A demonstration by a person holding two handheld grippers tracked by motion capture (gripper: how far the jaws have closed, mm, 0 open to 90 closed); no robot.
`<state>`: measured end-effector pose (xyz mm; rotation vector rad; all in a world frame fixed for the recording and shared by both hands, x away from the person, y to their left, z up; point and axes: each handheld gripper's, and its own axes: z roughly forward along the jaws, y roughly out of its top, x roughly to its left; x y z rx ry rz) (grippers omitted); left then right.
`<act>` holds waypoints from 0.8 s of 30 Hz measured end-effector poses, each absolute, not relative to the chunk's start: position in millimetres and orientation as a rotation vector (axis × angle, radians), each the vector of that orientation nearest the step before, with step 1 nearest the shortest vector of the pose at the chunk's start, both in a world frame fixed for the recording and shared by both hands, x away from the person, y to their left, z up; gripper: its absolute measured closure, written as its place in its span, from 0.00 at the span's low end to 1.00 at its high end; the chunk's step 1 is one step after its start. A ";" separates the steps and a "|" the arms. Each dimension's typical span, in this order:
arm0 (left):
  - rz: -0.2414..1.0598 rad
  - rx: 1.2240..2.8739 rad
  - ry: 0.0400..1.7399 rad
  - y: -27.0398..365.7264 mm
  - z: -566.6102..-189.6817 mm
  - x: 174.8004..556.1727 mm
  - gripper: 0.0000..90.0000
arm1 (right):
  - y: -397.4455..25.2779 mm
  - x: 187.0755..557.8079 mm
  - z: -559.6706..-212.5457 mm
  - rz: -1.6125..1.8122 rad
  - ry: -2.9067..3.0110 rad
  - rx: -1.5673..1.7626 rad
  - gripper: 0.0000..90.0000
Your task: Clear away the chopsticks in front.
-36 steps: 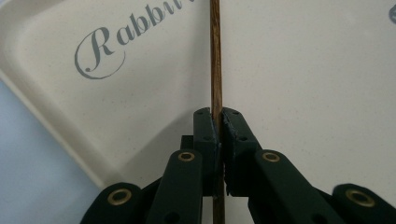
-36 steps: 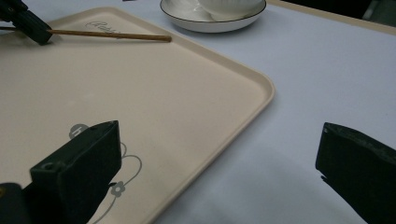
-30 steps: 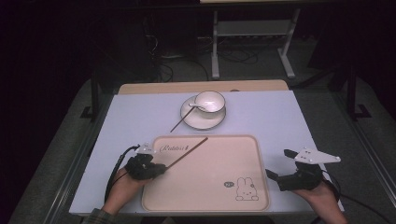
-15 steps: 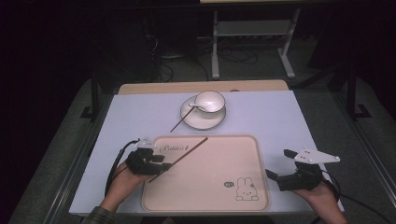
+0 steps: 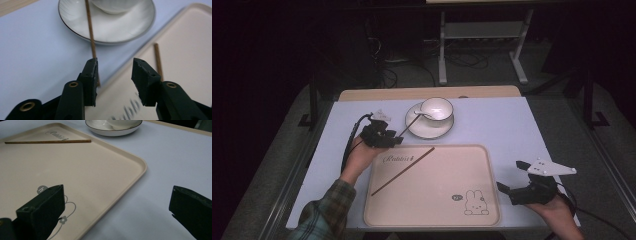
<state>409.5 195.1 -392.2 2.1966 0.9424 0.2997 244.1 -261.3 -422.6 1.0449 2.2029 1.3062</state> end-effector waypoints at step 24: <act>0.218 2.184 1.064 183.1 -425.7 459.0 0.92 | -263.8 243.5 -422.8 1.306 2.199 1.048 0.00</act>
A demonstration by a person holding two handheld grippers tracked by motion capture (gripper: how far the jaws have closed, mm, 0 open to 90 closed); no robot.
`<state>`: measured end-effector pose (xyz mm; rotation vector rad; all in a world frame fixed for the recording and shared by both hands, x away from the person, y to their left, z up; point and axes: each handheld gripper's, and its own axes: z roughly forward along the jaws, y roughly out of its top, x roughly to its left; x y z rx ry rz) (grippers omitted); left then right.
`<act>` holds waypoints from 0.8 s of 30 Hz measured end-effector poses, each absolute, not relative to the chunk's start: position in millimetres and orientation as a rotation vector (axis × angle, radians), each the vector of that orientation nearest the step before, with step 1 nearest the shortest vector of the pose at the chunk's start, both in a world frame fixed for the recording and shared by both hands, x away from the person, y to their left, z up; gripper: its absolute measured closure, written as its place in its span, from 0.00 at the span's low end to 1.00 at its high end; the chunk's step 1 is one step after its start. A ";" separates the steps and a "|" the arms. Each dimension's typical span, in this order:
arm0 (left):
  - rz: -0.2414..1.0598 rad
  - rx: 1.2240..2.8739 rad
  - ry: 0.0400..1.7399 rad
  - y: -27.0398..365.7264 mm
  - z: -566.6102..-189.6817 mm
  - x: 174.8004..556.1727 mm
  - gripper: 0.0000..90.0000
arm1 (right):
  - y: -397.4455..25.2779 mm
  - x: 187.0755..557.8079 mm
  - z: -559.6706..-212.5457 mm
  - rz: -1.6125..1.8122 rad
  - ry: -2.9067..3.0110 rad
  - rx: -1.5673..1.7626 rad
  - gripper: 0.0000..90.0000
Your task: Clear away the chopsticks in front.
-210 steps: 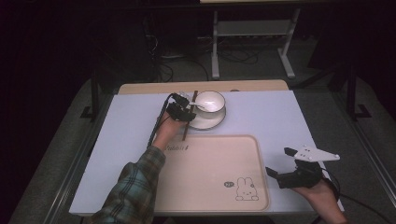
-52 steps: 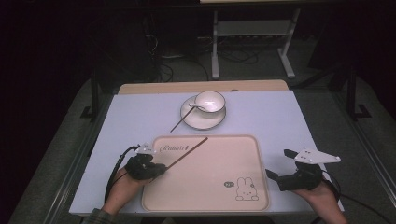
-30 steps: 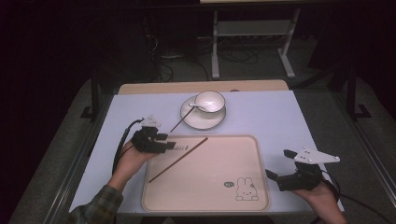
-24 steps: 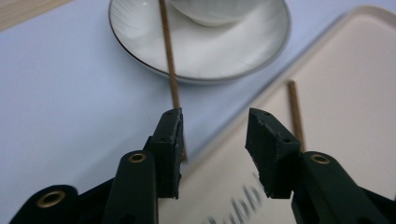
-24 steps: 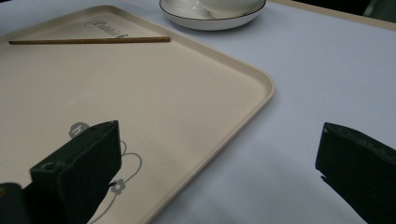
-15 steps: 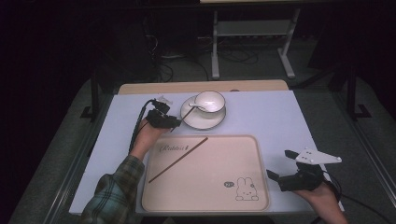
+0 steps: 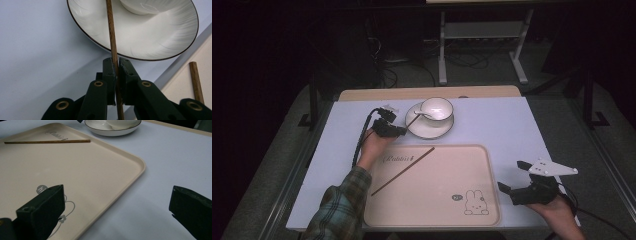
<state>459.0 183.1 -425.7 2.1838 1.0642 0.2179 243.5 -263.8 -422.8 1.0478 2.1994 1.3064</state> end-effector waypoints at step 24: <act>0.280 2.111 1.101 242.4 -407.5 410.0 0.94 | -263.4 242.7 -422.4 1.311 2.196 1.042 0.00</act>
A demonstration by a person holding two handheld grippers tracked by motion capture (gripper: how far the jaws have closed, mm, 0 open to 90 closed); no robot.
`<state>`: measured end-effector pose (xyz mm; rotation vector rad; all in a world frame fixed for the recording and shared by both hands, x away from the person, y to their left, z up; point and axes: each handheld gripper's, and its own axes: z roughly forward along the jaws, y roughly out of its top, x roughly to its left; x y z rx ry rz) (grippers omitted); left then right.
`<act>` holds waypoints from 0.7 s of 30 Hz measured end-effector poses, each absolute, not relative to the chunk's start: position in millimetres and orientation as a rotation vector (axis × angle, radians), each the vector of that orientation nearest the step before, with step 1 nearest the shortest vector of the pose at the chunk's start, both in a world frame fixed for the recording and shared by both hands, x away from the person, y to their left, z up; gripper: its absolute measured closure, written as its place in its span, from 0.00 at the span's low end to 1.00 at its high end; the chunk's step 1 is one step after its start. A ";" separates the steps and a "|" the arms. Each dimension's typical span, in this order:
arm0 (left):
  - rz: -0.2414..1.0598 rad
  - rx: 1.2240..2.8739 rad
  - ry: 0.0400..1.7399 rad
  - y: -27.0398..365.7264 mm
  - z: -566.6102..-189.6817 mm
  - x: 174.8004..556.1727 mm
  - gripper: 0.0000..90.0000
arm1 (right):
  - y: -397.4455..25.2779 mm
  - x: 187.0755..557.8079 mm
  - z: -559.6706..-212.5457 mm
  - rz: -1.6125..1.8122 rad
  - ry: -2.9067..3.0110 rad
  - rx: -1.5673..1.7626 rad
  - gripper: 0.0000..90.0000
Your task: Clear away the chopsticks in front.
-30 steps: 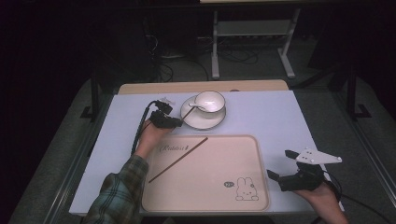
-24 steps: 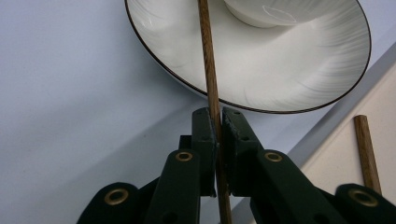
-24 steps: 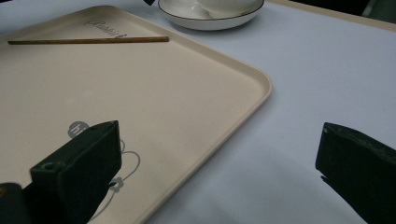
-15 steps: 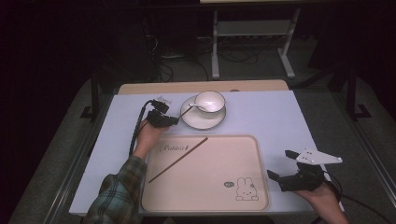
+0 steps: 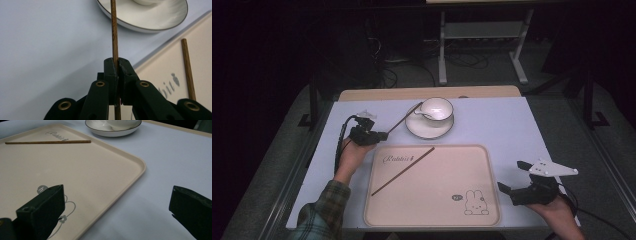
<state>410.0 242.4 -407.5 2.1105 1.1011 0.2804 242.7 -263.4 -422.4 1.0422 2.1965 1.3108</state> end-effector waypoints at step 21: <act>0.232 2.099 1.051 264.2 -400.2 322.1 0.94 | -262.2 241.5 -422.2 1.301 2.202 1.035 0.00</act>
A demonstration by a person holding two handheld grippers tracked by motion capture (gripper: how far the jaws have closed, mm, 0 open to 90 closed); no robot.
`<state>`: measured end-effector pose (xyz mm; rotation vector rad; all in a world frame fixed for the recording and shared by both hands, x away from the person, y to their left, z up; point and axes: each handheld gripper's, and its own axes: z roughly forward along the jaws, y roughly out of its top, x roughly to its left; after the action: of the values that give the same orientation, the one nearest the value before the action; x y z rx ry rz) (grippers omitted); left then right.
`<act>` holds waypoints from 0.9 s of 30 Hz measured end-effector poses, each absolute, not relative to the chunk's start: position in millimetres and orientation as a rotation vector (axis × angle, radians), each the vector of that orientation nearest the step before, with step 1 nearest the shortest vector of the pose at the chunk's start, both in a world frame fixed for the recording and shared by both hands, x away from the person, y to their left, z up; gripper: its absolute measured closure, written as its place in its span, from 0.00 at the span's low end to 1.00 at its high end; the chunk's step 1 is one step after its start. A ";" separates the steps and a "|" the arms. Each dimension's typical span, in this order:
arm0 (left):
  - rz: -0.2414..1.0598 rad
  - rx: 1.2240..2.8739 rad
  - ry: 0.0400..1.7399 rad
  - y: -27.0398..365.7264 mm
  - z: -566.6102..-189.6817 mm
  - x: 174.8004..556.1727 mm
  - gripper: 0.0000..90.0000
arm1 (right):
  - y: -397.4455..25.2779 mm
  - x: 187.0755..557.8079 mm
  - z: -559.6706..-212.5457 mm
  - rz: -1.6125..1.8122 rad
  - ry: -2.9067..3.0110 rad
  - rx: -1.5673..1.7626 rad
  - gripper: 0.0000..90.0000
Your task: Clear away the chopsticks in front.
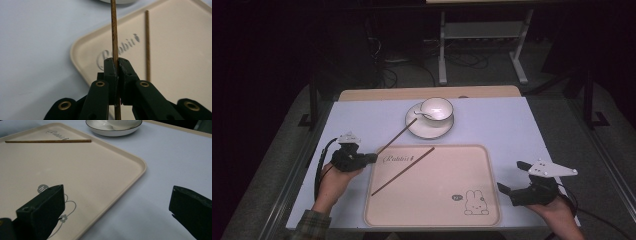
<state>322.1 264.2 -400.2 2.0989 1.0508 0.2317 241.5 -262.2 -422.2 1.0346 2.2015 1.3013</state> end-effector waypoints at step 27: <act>0.119 2.283 0.952 215.1 -426.0 282.9 0.94 | -262.0 241.3 -421.9 1.302 2.206 1.031 0.00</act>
<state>282.9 215.1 -426.0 2.2826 0.9516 0.1188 241.3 -262.0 -421.9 1.0305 2.2058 1.3018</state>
